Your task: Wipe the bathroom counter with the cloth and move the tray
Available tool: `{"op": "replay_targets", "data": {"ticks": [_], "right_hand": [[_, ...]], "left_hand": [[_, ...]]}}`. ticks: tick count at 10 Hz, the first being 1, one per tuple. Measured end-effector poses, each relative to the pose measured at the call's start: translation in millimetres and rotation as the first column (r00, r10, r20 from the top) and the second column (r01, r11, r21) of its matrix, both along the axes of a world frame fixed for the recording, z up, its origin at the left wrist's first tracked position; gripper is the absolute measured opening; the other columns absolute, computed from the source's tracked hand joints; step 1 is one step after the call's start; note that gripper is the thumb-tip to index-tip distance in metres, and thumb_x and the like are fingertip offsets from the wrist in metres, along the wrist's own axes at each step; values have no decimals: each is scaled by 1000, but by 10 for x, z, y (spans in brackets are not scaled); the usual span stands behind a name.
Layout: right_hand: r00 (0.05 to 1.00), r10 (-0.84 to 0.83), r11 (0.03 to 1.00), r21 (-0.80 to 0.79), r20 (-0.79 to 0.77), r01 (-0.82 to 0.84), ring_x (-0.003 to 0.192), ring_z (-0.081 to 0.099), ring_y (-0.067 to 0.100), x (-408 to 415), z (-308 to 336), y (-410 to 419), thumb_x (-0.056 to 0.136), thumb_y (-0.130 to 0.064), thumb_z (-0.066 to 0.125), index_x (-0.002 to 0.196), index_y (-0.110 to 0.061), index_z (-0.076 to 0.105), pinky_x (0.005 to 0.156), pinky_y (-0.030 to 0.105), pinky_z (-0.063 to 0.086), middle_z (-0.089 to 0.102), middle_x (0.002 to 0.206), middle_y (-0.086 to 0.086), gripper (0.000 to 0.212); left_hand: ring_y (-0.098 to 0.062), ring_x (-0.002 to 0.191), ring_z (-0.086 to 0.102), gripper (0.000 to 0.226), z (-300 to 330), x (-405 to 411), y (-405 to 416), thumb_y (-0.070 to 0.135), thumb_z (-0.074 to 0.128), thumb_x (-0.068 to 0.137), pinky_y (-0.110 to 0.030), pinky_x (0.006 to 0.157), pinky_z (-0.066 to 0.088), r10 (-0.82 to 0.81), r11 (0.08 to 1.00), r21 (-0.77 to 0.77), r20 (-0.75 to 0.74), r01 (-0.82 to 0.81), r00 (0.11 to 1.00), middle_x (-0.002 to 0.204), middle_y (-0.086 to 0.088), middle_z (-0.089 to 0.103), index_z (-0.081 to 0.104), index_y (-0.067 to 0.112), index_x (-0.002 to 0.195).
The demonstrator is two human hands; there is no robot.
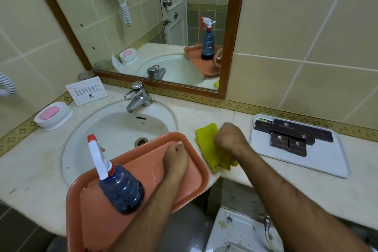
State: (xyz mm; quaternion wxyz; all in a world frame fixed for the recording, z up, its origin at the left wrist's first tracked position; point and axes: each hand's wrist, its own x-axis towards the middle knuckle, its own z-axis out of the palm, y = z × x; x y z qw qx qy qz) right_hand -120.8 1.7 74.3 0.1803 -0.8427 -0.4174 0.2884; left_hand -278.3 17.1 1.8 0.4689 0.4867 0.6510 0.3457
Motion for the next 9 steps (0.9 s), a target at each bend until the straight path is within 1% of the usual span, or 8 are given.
{"op": "replay_targets", "data": {"ticks": [1, 2, 3, 4, 5, 6, 7, 9], "right_hand": [[995, 88, 988, 135, -47, -80, 76, 58, 30, -233, 431, 201, 79, -14, 61, 71, -12, 53, 57, 26, 38, 56, 75, 9, 11], [961, 129, 947, 318, -245, -46, 68, 53, 22, -451, 689, 258, 82, -13, 65, 73, -17, 59, 59, 29, 40, 56, 72, 8, 11], [897, 98, 930, 360, -430, 71, 66, 60, 22, -553, 617, 83, 80, -15, 72, 72, -16, 62, 60, 31, 47, 65, 71, 6, 14], [917, -36, 961, 239, -398, 141, 79, 69, 29, -627, 193, -182, 74, -11, 76, 75, -16, 64, 68, 39, 59, 73, 82, 11, 13], [972, -52, 993, 95, -228, 75, 94, 68, 34, -778, -257, -435, 73, -12, 70, 86, -8, 67, 78, 38, 58, 73, 98, 18, 14], [995, 1, 996, 89, -101, 8, 102, 65, 37, -944, -521, -590, 76, -13, 62, 105, -6, 63, 79, 37, 53, 69, 110, 17, 29], [984, 135, 983, 108, 114, -148, 102, 65, 35, -1003, -567, -617, 85, -14, 52, 113, -12, 60, 81, 39, 53, 65, 112, 14, 29], [828, 294, 933, 46, 476, -358, 104, 60, 34, -456, -329, -772, 93, -33, 52, 109, -13, 60, 81, 42, 51, 63, 111, 11, 27]], "left_hand": [[-29, 69, 66, 59, 170, 30, -11, 54, 27, 95, -33, 58, 51, 140, 913, -406, 413, 45, 900, 82, -16, 69, 65, 9, 86], [-37, 79, 68, 86, 294, -75, 113, 70, 20, 87, -45, 76, 53, 258, 824, -496, 759, 274, 598, 96, -25, 70, 71, 3, 103], [-42, 91, 70, 72, 390, -305, 353, 58, 30, 93, -50, 83, 50, 259, 890, -374, 886, 262, 384, 111, -28, 69, 69, 0, 112], [-32, 79, 68, 26, 372, -420, 490, 11, 54, 90, -42, 75, 55, 258, 956, -282, 693, -76, 673, 102, -23, 69, 64, 1, 112], [-25, 65, 62, 16, 204, -467, 383, -7, 59, 74, -34, 61, 50, 205, 975, -131, 221, -179, 954, 73, -14, 67, 66, 7, 76], [-28, 73, 65, 6, -34, -500, 201, 7, 60, 72, -32, 63, 47, 34, 995, -85, -248, -56, 968, 74, -7, 70, 65, 11, 73], [-32, 97, 64, 26, -26, -457, 77, 24, 64, 80, -35, 73, 47, 49, 998, 66, -589, -12, 807, 105, -9, 67, 60, 15, 103], [-33, 105, 56, 32, 368, -100, -79, 20, 55, 83, -42, 90, 44, 24, 887, 244, -872, 393, 489, 114, -14, 61, 53, 8, 113]]}}
